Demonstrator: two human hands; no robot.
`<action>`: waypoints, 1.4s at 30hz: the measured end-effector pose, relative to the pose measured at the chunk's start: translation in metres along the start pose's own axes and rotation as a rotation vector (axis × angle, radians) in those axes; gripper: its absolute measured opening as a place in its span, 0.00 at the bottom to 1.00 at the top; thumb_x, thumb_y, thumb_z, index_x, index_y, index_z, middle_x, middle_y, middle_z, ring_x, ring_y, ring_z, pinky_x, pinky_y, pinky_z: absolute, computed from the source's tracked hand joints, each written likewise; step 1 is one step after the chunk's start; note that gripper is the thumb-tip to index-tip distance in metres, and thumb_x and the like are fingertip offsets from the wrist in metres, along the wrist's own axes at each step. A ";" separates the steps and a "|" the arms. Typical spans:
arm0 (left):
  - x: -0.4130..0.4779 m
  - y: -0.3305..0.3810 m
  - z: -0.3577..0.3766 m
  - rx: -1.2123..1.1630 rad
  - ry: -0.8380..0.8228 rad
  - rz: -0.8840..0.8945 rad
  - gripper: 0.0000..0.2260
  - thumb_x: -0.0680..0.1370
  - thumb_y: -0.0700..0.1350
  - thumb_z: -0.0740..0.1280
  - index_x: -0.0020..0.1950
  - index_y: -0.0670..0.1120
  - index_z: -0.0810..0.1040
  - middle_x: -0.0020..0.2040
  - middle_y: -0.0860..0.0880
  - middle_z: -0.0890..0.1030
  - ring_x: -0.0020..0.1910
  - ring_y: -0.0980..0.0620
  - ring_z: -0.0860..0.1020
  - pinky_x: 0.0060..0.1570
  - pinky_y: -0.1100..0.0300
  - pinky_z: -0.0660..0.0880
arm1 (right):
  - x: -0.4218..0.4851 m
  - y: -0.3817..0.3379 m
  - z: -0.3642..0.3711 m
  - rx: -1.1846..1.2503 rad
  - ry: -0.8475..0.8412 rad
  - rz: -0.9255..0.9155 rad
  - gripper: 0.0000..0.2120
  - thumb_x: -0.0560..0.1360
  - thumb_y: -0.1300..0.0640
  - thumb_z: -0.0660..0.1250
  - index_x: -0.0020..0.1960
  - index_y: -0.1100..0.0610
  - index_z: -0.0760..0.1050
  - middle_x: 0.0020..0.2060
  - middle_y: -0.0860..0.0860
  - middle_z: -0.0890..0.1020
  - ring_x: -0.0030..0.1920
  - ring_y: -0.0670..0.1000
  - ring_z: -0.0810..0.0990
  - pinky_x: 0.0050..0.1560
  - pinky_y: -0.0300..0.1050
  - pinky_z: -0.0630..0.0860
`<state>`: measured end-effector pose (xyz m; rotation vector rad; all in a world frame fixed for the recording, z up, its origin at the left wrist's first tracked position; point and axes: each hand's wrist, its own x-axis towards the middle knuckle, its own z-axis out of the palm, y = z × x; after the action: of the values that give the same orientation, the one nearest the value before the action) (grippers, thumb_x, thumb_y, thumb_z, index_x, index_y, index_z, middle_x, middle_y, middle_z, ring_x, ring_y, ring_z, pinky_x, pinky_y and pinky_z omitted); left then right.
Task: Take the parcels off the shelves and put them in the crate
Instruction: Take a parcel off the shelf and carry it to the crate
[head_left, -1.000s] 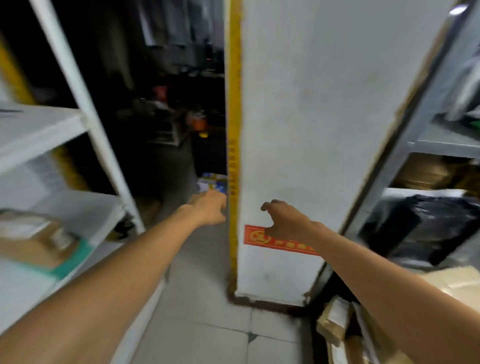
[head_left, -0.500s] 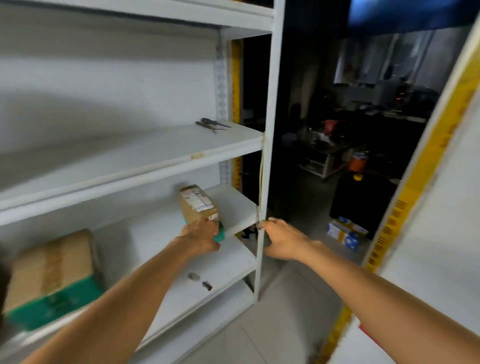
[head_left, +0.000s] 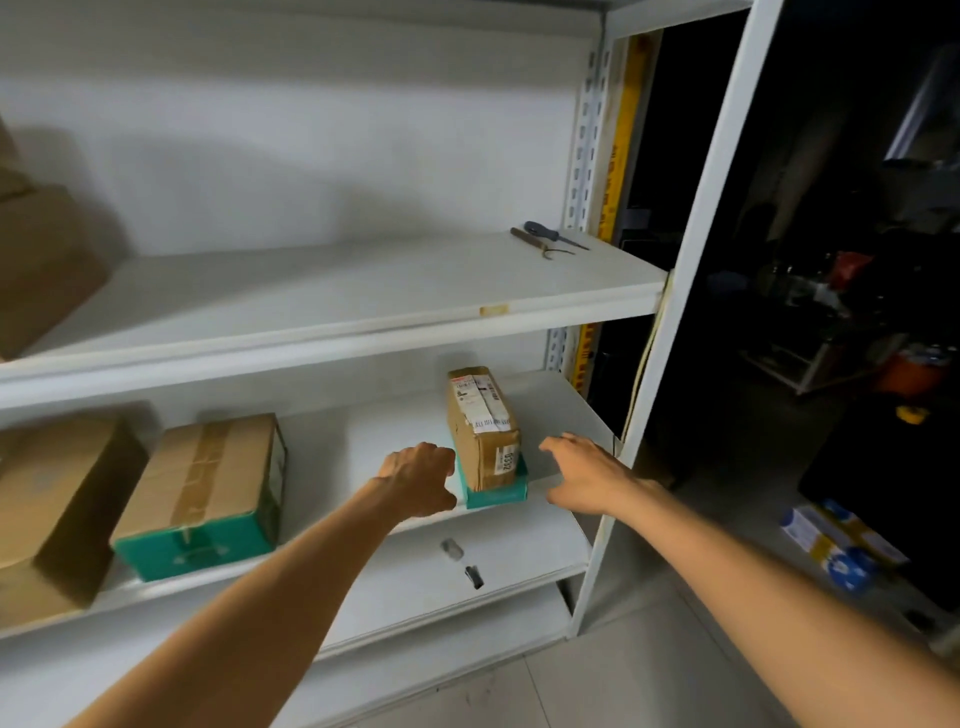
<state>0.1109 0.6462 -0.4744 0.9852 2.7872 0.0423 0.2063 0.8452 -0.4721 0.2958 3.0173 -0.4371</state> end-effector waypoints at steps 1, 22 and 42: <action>0.010 -0.003 0.000 -0.020 0.005 -0.007 0.19 0.78 0.49 0.67 0.68 0.48 0.71 0.61 0.51 0.78 0.50 0.52 0.77 0.38 0.65 0.69 | 0.012 0.002 -0.001 0.000 -0.001 0.001 0.27 0.71 0.57 0.71 0.68 0.58 0.68 0.66 0.54 0.72 0.64 0.54 0.72 0.58 0.46 0.73; 0.136 -0.008 0.018 -0.839 0.053 -0.459 0.26 0.80 0.57 0.61 0.72 0.42 0.65 0.65 0.40 0.75 0.59 0.43 0.75 0.53 0.53 0.75 | 0.148 0.036 0.006 0.394 -0.075 0.008 0.26 0.79 0.48 0.64 0.72 0.58 0.65 0.64 0.54 0.75 0.60 0.51 0.75 0.52 0.40 0.71; 0.146 0.000 0.039 -1.522 0.045 -0.447 0.30 0.79 0.40 0.66 0.78 0.52 0.58 0.60 0.40 0.78 0.57 0.39 0.79 0.55 0.32 0.74 | 0.189 0.039 0.056 1.024 -0.253 0.132 0.24 0.79 0.57 0.65 0.72 0.44 0.65 0.53 0.49 0.81 0.49 0.49 0.80 0.41 0.49 0.79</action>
<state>0.0066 0.7359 -0.5372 -0.0522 1.9269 1.7192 0.0324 0.8996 -0.5558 0.4315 2.2511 -1.7965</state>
